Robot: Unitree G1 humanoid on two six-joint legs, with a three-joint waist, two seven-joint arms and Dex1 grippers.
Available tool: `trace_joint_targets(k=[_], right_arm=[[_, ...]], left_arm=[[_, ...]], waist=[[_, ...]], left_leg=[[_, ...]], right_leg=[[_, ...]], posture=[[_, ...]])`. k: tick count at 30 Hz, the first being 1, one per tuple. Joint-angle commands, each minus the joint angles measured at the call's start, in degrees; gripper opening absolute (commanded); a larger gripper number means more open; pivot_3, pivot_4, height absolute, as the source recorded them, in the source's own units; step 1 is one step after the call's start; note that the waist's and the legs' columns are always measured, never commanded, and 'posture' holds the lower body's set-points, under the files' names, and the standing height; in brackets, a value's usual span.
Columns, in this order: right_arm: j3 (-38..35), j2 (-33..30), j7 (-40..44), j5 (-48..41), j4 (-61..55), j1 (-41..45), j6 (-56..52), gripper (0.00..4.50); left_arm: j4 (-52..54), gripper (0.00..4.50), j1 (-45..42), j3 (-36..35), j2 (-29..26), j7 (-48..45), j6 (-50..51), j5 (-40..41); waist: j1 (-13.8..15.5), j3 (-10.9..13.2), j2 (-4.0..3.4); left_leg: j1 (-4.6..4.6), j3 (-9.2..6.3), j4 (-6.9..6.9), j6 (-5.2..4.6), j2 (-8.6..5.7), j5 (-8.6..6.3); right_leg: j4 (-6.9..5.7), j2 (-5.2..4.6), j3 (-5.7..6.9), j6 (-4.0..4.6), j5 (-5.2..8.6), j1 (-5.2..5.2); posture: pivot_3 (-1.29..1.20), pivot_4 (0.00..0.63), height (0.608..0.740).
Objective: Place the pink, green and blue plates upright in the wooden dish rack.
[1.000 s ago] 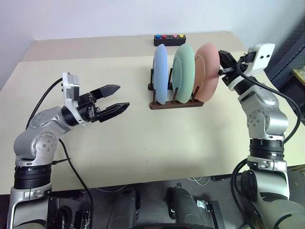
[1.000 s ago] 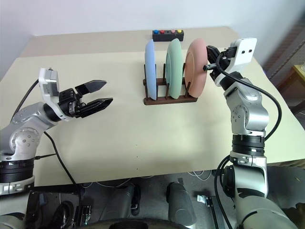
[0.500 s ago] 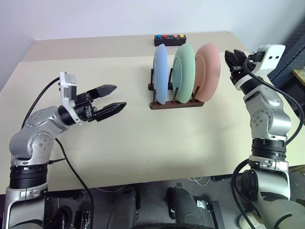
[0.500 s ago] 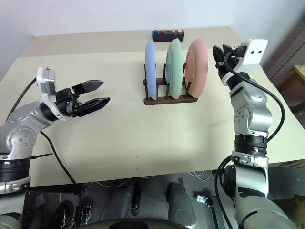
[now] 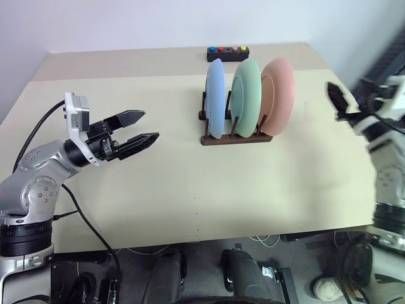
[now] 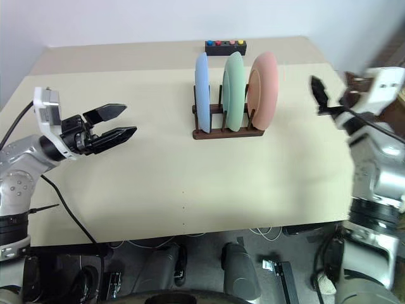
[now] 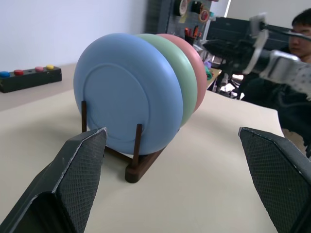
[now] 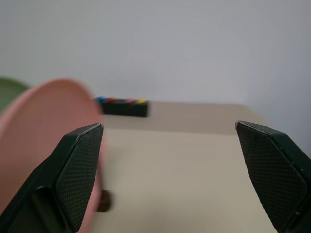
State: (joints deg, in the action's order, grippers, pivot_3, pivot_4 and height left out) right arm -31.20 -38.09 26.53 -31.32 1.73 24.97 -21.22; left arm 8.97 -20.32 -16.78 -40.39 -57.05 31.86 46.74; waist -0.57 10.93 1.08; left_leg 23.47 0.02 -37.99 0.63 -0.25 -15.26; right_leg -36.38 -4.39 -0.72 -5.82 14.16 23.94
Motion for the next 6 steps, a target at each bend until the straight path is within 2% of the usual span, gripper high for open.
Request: trace_joint_targets(k=[1, 3, 6], right_arm=[[-7.86, -4.15, 9.34, -14.9, -12.93, -6.91, -7.81, 4.46], [-11.33, -7.22, 17.37, -22.8, -19.06, -15.02, -13.41, 4.46], [-12.91, -8.9, 21.51, -27.14, -23.67, -22.18, -16.17, 4.46]], left_arm=[[-0.46, 4.5, -0.65, -1.11, -0.35, -0.74, -1.57, -0.43], [-1.49, 4.5, -1.24, -0.65, -0.61, -1.48, -1.54, -0.62], [-2.1, 4.5, -1.55, -0.39, -0.72, -2.11, -1.68, -0.94]], waist=[[-0.05, 0.0, 0.0], [-0.06, 0.0, -0.01], [-0.28, 0.0, -0.01]], left_leg=[[-0.01, 0.0, 0.0, -0.02, 0.02, -0.01], [-0.03, -0.03, 0.02, -0.04, 0.06, -0.02], [-0.23, -0.08, 0.01, -0.07, 0.12, -0.04]], right_leg=[[0.0, 0.02, 0.0, -0.01, 0.0, -0.01], [0.0, 0.05, 0.02, -0.01, 0.0, -0.06], [0.19, 0.14, 0.03, 0.0, 0.01, -0.38]], posture=[[0.0, 0.15, 0.74], [0.0, 0.15, 0.74], [0.0, 0.15, 0.74]])
